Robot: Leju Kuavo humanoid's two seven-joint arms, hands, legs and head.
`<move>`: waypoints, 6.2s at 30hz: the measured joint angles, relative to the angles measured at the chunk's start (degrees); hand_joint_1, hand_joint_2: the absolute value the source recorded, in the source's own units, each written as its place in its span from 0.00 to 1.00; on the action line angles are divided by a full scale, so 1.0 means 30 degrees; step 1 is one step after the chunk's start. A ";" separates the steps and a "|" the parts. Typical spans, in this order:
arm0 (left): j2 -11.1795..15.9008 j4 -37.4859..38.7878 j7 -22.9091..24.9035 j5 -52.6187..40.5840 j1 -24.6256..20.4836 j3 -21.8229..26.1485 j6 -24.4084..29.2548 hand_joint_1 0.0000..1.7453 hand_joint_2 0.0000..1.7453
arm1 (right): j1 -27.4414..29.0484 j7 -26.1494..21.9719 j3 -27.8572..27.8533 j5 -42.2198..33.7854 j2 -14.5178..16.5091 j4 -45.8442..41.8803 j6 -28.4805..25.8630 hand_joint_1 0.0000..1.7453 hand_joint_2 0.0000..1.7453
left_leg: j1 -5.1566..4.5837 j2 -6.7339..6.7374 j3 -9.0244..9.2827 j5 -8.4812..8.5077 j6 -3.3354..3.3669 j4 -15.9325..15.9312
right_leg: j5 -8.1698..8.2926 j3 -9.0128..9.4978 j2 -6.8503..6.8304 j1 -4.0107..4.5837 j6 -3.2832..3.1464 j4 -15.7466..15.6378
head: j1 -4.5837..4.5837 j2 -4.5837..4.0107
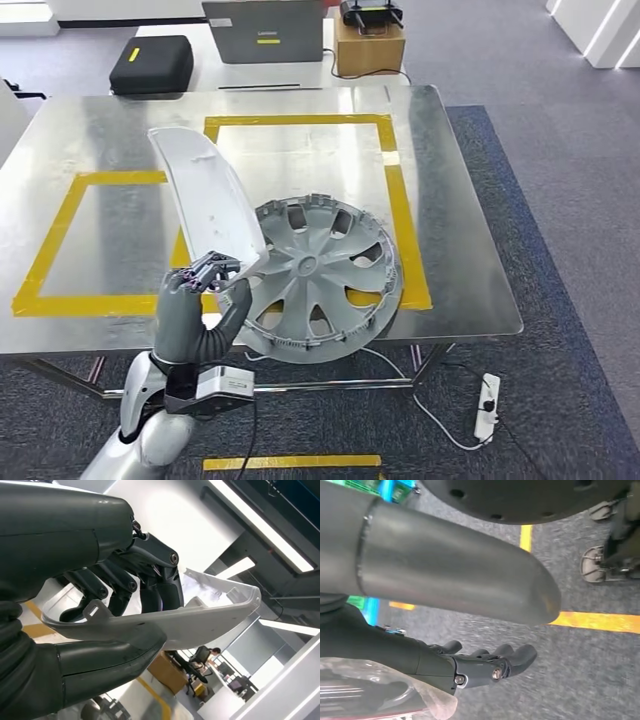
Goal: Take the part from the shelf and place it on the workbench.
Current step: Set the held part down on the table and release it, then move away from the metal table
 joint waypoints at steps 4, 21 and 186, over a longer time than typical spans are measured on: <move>0.0011 0.0000 -0.0004 -0.0038 -0.0043 -0.0002 0.0000 1.00 1.00 | 0.0060 -0.0027 -0.0007 -0.0005 0.0000 0.0000 0.0060 0.00 0.00 | -0.0002 -0.0008 0.0047 0.0040 0.0257 -0.0098 | 0.0013 0.0033 0.0024 0.0034 -0.0070 -0.0092 | -0.0015 0.0000; 0.0078 0.0767 0.0796 -0.2808 -0.1108 -0.0033 -0.0011 1.00 1.00 | -0.0008 -0.0069 -0.0060 -0.0038 0.0000 0.0000 0.0685 0.00 0.00 | 0.0061 -0.0005 0.0139 0.0059 -0.0306 -0.0258 | -0.0062 0.0118 0.0000 0.0080 -0.0257 -0.0094 | -0.0002 0.0000; -0.1585 1.0231 -0.0612 0.7727 -0.2778 0.6160 -0.4461 0.00 0.00 | -0.0070 0.1406 -0.1457 0.1474 0.0450 -0.0508 0.0151 0.00 0.00 | -0.0003 0.0400 -0.0964 0.1512 -0.0359 -0.0293 | -0.0982 0.1921 0.0013 0.0010 -0.0012 -0.0613 | 0.0120 0.0000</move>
